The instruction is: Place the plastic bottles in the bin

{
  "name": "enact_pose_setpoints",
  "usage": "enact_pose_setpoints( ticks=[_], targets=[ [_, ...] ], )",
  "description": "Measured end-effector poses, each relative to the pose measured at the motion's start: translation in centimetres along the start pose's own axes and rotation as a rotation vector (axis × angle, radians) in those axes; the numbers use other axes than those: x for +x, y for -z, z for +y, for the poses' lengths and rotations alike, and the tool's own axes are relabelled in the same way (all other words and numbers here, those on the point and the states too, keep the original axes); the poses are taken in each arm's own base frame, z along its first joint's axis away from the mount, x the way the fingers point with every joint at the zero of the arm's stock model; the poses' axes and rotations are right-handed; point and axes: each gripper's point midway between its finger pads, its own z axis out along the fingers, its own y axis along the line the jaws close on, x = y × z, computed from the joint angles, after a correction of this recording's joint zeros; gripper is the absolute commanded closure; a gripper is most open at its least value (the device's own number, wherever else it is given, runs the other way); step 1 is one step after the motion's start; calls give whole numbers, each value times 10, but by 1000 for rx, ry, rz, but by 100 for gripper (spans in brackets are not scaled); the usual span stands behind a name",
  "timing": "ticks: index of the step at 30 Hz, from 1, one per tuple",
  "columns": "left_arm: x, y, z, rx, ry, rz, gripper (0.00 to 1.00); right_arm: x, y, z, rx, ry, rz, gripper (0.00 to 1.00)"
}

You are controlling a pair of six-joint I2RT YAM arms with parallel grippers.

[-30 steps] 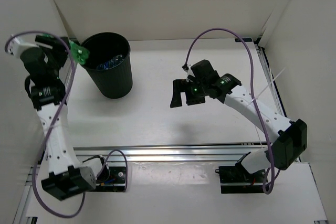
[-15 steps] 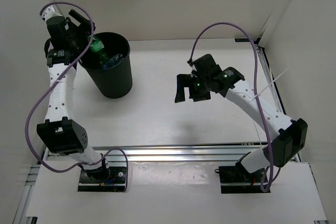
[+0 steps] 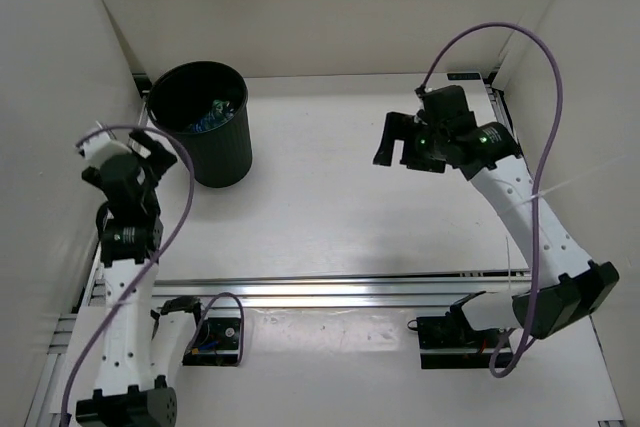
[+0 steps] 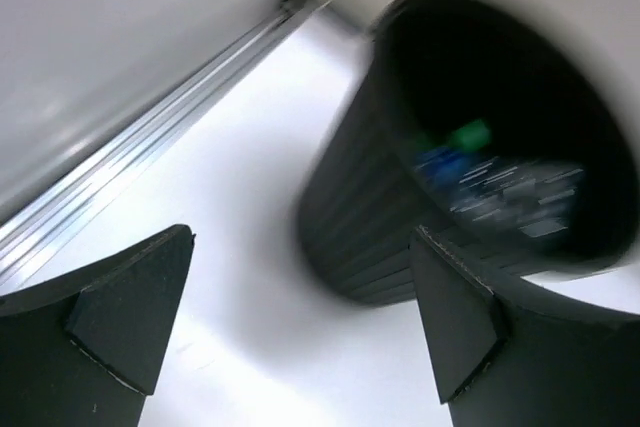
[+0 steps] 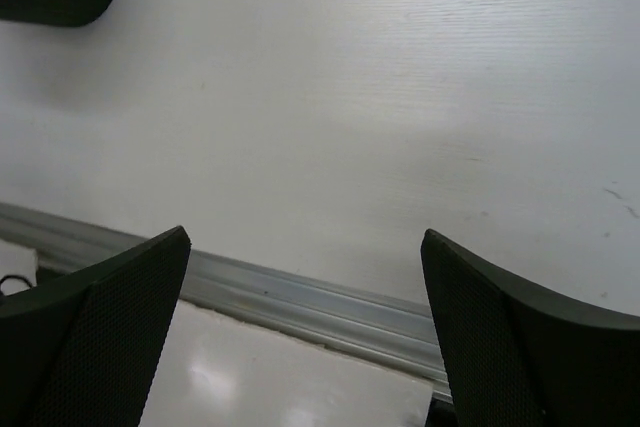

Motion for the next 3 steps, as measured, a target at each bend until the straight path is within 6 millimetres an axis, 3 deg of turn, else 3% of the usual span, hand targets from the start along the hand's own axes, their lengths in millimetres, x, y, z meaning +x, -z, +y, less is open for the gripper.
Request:
enact_pose_setpoints(
  ticks=[3],
  targets=[
    [52, 8, 41, -108, -89, 60, 0, -3, 5, -13, 48, -9, -33, 0]
  ],
)
